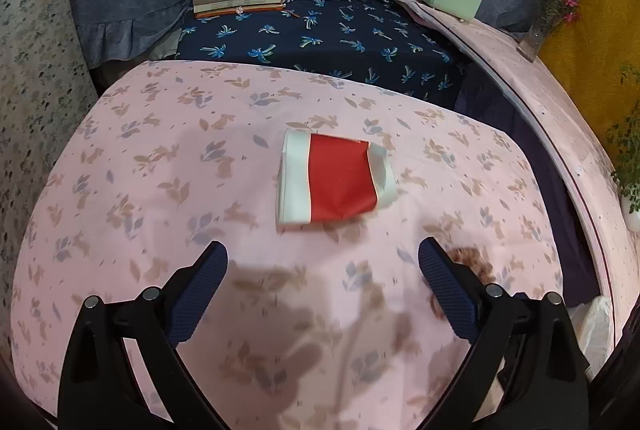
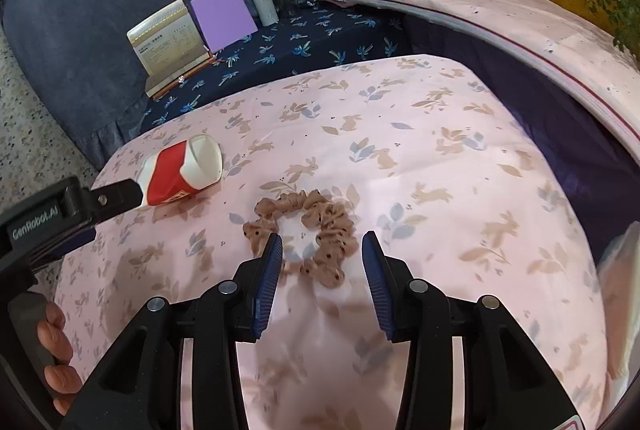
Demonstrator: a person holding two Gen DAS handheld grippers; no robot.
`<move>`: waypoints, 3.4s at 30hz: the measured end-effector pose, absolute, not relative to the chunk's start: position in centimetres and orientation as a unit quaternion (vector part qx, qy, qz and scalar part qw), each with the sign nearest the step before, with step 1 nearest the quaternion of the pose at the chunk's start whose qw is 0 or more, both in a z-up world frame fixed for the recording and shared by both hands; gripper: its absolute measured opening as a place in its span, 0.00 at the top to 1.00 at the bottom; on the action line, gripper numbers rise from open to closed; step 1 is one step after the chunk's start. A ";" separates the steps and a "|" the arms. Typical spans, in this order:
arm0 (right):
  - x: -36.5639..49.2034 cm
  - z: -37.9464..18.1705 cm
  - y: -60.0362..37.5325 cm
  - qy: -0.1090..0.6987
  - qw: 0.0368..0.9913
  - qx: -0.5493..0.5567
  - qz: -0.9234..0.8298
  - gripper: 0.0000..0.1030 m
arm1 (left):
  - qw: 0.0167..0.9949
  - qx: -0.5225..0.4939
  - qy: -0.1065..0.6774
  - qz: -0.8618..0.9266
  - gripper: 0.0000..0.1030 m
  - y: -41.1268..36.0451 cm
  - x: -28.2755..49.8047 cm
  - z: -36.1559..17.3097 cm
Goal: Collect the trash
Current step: 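Grasp the red-and-white cup with the left tool while the right tool grasps the tan scrunchie, then carry the red-and-white cup and tan scrunchie over the bin, then open both tools over the bin, dropping the cup and scrunchie inside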
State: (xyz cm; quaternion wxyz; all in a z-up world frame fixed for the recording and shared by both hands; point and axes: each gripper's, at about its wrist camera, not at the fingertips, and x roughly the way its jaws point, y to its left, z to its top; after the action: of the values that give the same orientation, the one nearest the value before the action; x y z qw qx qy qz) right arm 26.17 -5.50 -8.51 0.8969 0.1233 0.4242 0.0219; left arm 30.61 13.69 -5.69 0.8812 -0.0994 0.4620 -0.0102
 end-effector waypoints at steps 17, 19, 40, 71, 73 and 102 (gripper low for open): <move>29.2 -10.8 -5.0 0.428 0.897 0.110 0.022 0.81 | 0.866 -0.085 0.492 -0.012 0.25 12.1 36.5 -9.7; 28.9 -10.7 -5.2 0.430 0.895 0.116 0.024 0.84 | 0.868 -0.079 0.490 -0.009 0.25 11.8 36.2 -9.6; 18.6 -2.4 -12.6 0.352 0.924 0.152 -0.013 0.85 | 0.887 -0.056 0.454 -0.057 0.31 4.1 26.6 -2.5; 1.0 -1.1 -34.1 0.275 0.909 0.245 -0.195 0.86 | 0.873 0.075 0.422 -0.230 0.30 -19.7 12.7 0.9; 0.3 -1.4 -35.0 0.275 0.906 0.249 -0.203 0.85 | 0.870 0.082 0.423 -0.239 0.30 -20.8 12.2 0.8; -1.2 -3.0 -37.6 0.278 0.898 0.259 -0.223 0.85 | 0.851 0.106 0.433 -0.278 0.14 -24.6 10.6 -0.7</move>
State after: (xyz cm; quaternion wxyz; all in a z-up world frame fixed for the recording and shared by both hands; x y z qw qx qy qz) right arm -1.19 -37.64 -2.96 0.8977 0.2595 0.2776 -0.2229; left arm 10.64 -24.62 -0.66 0.8509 0.1063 0.4328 -0.2782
